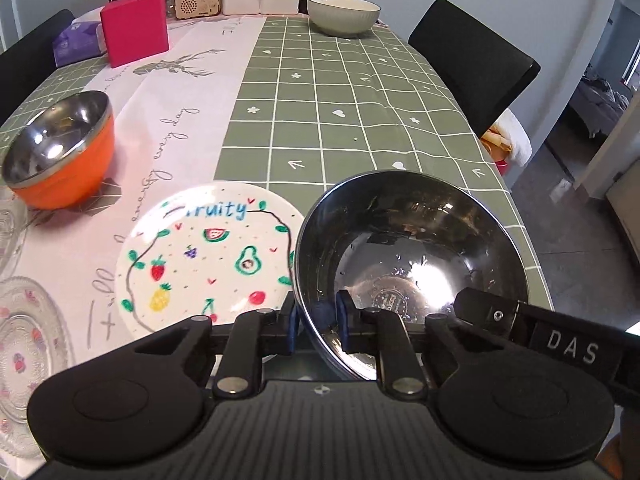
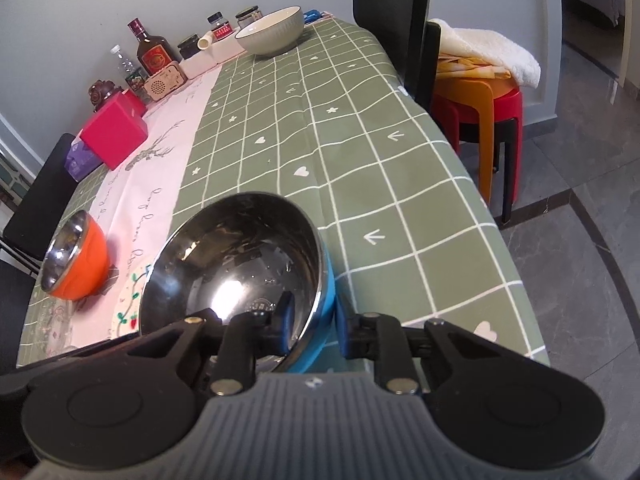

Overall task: Organize plates and bowls
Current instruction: 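Close the left gripper on the blue bowl rim while the right gripper closes on it, then lift the blue bowl with both grippers and carry it onto the runner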

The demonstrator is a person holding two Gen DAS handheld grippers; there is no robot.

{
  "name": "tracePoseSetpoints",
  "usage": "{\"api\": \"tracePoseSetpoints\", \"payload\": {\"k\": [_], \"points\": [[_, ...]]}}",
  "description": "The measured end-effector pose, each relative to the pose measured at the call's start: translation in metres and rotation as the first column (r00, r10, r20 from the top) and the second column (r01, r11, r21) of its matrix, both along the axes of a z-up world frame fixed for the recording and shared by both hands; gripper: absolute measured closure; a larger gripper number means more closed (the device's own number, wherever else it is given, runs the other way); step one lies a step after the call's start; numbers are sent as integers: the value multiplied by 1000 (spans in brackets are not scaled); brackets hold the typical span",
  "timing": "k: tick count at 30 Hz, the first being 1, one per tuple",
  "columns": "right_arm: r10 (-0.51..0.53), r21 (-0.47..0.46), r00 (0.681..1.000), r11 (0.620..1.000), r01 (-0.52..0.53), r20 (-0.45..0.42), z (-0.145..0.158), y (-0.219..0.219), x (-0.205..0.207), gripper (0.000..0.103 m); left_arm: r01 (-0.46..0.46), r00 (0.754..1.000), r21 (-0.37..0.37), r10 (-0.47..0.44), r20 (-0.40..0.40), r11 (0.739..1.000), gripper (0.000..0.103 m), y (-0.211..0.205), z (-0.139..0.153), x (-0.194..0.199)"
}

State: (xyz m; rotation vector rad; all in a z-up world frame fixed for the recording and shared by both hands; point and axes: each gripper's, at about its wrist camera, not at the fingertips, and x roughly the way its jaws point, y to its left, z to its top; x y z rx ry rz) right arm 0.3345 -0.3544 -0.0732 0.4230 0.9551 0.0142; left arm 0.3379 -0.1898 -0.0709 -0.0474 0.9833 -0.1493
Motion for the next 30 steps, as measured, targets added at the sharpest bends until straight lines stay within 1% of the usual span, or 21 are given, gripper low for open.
{"api": "tracePoseSetpoints", "payload": {"k": [4,5,7,9,11,15,18,20,22,25,27,30], "points": [[20,-2,1000,1000,-20,-1,15,12,-12,83,8,1000,22,-9,10,1000,82,10,18,-16],[23,1,1000,1000,-23,-8,20,16,-17,83,13,1000,39,-14,5,999,82,12,24,-21],[25,10,999,1000,-25,-24,28,24,-28,83,29,999,76,-31,20,997,82,16,36,-34],[46,4,999,999,-46,-16,39,36,-41,84,42,998,102,-46,34,994,82,24,49,-49],[61,1,998,998,-61,-6,50,48,-55,84,47,999,101,-49,18,994,82,37,60,-65],[111,13,994,994,-111,2,68,75,-89,84,22,999,76,-20,-31,997,82,71,77,-101],[158,2,987,987,-158,7,78,100,-120,84,16,1000,95,-15,-19,995,82,94,86,-136],[196,-3,981,981,-196,6,82,118,-142,84,10,1000,110,-8,-16,994,82,109,88,-158],[233,-12,972,972,-233,0,83,139,-162,84,-11,999,106,15,-33,994,82,128,89,-178],[285,-30,959,958,-285,-5,82,168,-189,84,-21,999,96,24,-35,995,82,154,88,-207],[307,-40,952,951,-307,-1,80,183,-208,84,-26,999,67,29,-44,997,82,173,83,-224],[347,-59,938,936,-346,-4,75,205,-229,83,-46,995,14,47,-87,999,82,201,72,-244]]}}
